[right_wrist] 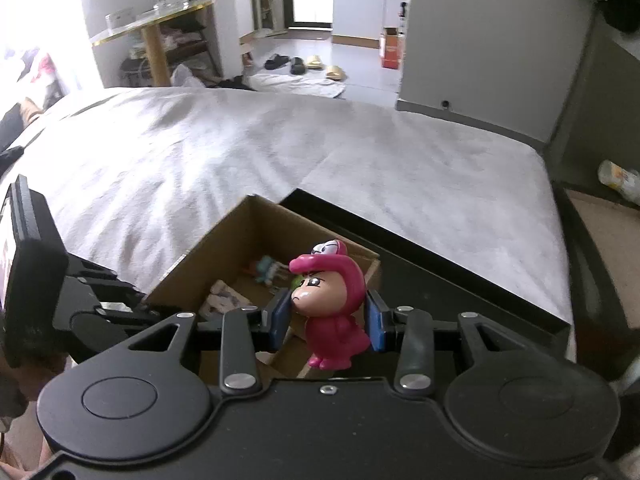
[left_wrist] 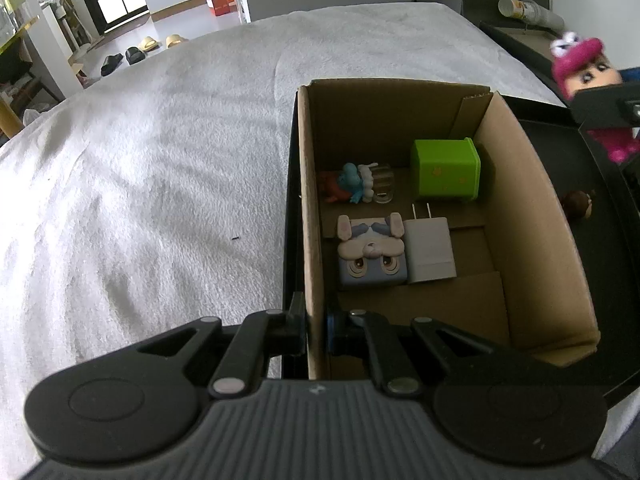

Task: Organize rigid objects
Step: 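Carry the pink hooded figure into the box and release it, then move the right tool to the brown monkey figure and grasp it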

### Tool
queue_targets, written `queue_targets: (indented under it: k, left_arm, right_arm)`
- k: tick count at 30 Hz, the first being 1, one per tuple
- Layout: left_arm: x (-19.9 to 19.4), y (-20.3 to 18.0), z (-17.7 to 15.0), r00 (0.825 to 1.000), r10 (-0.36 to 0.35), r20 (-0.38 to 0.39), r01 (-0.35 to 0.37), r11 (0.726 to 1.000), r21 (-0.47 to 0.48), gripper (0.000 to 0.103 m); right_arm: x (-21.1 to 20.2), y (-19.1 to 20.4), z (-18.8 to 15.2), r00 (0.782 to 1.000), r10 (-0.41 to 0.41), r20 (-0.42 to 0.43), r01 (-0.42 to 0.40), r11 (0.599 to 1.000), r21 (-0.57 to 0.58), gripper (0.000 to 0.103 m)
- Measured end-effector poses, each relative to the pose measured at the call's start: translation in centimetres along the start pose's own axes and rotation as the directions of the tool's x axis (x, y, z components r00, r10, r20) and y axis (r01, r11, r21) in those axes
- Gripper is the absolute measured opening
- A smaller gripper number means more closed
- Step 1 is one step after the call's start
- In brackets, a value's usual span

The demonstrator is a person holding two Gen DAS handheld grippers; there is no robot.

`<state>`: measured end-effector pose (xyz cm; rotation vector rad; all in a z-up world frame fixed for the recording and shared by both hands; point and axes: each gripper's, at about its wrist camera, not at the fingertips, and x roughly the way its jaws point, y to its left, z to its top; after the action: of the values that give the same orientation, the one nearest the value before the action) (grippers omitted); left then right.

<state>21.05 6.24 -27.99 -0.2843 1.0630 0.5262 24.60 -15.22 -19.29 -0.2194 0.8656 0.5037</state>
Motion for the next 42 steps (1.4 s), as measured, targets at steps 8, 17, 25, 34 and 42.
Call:
queue_targets:
  k: [8, 17, 25, 34, 42]
  left_arm:
    - [0.1, 0.3, 0.0, 1.000, -0.010, -0.001, 0.010, 1.000, -0.012, 0.008]
    - [0.0, 0.4, 0.0, 1.000, -0.013, -0.004, 0.013, 1.000, -0.017, 0.009]
    - [0.0, 0.3, 0.1, 1.000, -0.004, -0.011, 0.004, 1.000, -0.010, 0.009]
    - [0.0, 0.1, 0.1, 1.000, 0.021, -0.016, -0.022, 0.999, -0.040, 0.009]
    - [0.0, 0.1, 0.1, 1.000, 0.022, -0.016, -0.022, 0.999, -0.040, 0.009]
  right_arm:
    - [2.3, 1.7, 0.3, 0.998, 0.037, -0.046, -0.038, 0.999, -0.022, 0.039]
    - [3.6, 2.0, -0.8, 0.997, 0.026, -0.075, -0.024, 0.999, 0.025, 0.039]
    - [2.9, 1.3, -2.2, 0.998, -0.018, -0.062, 0.024, 0.995, 0.100, 0.045]
    - [0.5, -1.5, -3.8, 0.998, -0.051, -0.046, 0.057, 0.989, 0.140, 0.045]
    - [-0.5, -4.2, -4.9, 0.995, -0.086, -0.057, 0.094, 0.982, 0.163, 0.045]
